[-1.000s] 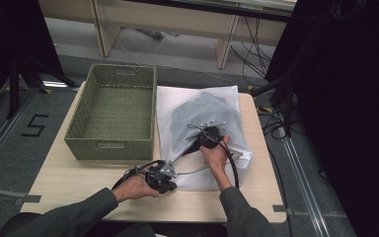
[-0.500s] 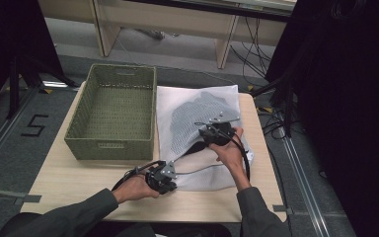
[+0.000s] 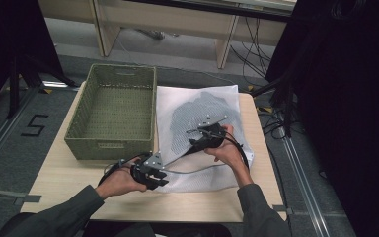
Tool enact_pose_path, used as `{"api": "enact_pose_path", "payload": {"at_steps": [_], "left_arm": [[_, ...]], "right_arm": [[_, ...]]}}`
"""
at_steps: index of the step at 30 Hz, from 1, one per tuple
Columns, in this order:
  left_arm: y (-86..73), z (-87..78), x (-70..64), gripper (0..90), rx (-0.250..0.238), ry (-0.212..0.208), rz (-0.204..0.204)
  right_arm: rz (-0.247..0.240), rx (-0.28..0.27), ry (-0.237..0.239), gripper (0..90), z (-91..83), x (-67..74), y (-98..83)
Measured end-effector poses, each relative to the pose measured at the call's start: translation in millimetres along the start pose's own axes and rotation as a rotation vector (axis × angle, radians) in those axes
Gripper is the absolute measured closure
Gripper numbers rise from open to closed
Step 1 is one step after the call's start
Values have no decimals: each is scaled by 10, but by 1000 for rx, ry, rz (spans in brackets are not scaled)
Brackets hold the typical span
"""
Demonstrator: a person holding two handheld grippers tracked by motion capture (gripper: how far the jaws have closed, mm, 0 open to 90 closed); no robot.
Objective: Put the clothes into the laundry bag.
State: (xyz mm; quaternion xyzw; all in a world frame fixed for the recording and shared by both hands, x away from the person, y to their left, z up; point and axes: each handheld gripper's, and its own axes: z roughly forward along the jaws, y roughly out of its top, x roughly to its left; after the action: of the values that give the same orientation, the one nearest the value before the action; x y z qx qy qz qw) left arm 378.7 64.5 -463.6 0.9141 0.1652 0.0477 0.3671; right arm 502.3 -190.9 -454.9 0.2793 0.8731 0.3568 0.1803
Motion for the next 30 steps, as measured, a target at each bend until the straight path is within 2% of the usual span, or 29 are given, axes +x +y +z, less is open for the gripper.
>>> {"api": "enact_pose_path", "payload": {"at_steps": [1, 2, 5, 7, 8, 9, 12, 13, 14, 15, 17, 19, 20, 21, 22, 23, 24, 25, 26, 27, 28, 29, 30], "left_arm": [[-12, -16, -15, 692, 1, 2, -2], [-18, -26, -19, 692, 2, 2, 17], [-39, -38, -40, 682, 16, 2, 26], [-48, -38, -35, 679, 22, 3, 27], [-52, -39, -31, 679, 24, 3, 25], [-60, -33, -34, 677, 20, 2, 9], [-66, -39, -18, 675, 26, 4, 10], [-66, -40, -8, 673, 28, 6, 25], [-69, -35, -9, 673, 31, 6, 23], [-73, -29, -15, 673, 34, 6, 11], [-73, -22, -10, 672, 41, 8, 18], [-75, -24, -4, 669, 44, 11, 29], [-76, -27, -2, 669, 44, 10, 27], [-78, -30, -2, 668, 43, 11, 18], [-79, -34, 3, 668, 40, 11, 15], [-80, -38, 9, 668, 39, 11, 12], [-78, -43, 22, 668, 35, 12, 23], [-82, -48, 21, 668, 34, 13, 11], [-84, -51, 23, 668, 31, 14, 4], [-84, -61, 27, 668, 29, 18, 3], [-83, -73, 34, 668, 27, 21, 9], [-86, -83, 34, 668, 21, 24, 0], [-83, -115, 61, 665, 45, 26, 33]], "right_arm": [[-12, 30, -28, 371, 83, -11, -49], [-12, 30, -28, 371, 83, -11, -49], [-1, 82, -56, 392, 232, 15, -115], [1, 147, -70, 415, 327, 36, -175], [1, 147, -70, 415, 327, 36, -175], [21, 159, -75, 434, 361, 49, -216], [43, 159, -79, 439, 359, 42, -239], [51, 186, -70, 445, 345, 45, -240], [51, 186, -70, 445, 345, 45, -240], [59, 183, -68, 469, 351, 50, -244], [101, 151, -65, 663, 369, 52, -261], [106, 150, -43, 808, 367, 62, -256], [71, 181, -56, 844, 347, 66, -236], [64, 178, -62, 866, 344, 70, -238], [98, 170, -61, 877, 328, 80, -231], [76, 166, -74, 881, 303, 70, -222], [78, 166, -74, 883, 261, 72, -197], [96, 171, -75, 885, 132, 67, -133], [96, 171, -75, 885, 132, 67, -133], [129, 172, -42, 884, -37, 74, -49], [129, 172, -42, 884, -37, 74, -49], [113, 194, -24, 885, -140, 76, -1], [120, 205, -7, 884, -304, 112, 50]]}}
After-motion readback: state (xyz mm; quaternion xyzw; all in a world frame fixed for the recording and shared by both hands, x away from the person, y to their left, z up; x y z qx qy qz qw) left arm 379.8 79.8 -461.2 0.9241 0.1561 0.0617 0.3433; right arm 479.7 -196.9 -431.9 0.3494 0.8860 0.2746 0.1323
